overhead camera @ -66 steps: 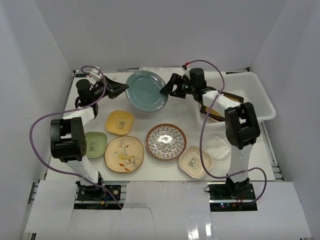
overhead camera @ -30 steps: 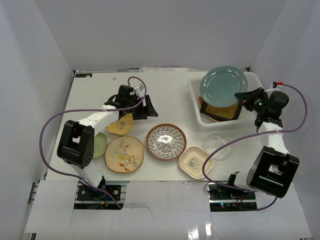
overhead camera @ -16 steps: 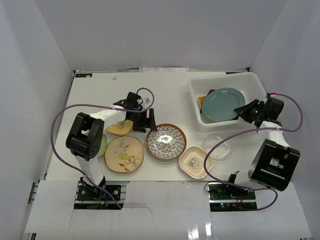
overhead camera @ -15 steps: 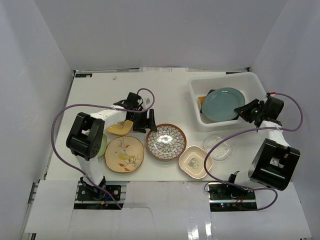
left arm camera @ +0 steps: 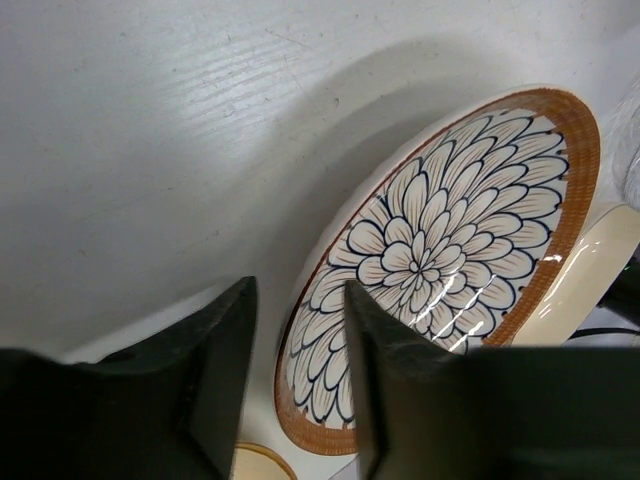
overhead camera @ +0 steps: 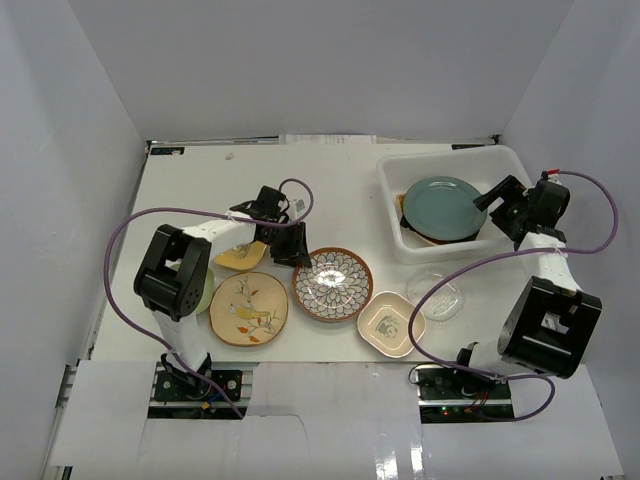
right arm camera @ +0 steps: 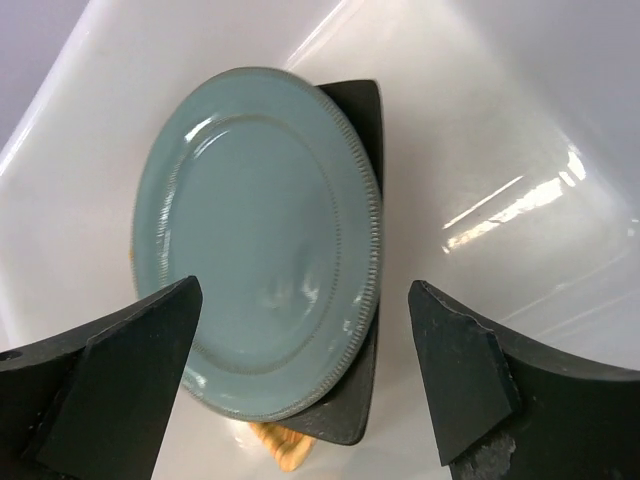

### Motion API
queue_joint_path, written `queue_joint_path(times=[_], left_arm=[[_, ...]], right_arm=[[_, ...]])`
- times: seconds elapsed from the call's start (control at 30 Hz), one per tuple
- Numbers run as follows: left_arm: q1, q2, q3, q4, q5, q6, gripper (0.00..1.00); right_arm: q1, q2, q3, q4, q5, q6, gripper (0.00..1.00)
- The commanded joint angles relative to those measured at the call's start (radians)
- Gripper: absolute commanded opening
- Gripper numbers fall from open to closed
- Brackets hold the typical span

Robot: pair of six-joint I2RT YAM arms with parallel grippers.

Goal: Place the plates into the plastic bin on the countertop

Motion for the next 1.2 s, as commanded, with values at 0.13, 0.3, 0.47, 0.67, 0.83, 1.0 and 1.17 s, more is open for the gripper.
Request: queue_joint_path(times=[0.13, 0.3, 0.47, 0.67, 0.83, 1.0, 1.17], left_arm=[[-0.007, -0.026, 0.021, 0.005, -0.009, 0.002, 0.0], [0.004, -0.095, 0.024, 0.031, -0.037, -0.017, 0.0], [0.056, -0.224, 0.0, 0.089, -0.025, -0.063, 0.0], [0.134, -0.388, -0.01, 0.154, 0.009, -0.113, 0.0], [0.162, -0.471, -0.005, 0.209, 0.115, -0.17, 0.0], [0.167, -0.516, -0.006, 0.258, 0.179, -0.204, 0.0], [0.167, -0.534, -0.017, 0.306, 0.219, -0.236, 0.0]], right_arm=[[0.058, -0.059, 0.085, -0.051, 0.164, -0.039, 0.9], [0.214, -0.145, 0.085, -0.001, 0.062, -0.05, 0.9], [0.428, -0.238, 0.061, 0.069, -0.063, -0.042, 0.92], [0.677, -0.202, 0.126, 0.034, -0.191, -0.128, 0.91], [0.742, -0.1, 0.182, -0.046, -0.224, -0.174, 0.9], [0.774, -0.039, 0.206, -0.097, -0.215, -0.191, 0.92], [0.776, -0.031, 0.194, -0.066, -0.241, -0.16, 0.53]])
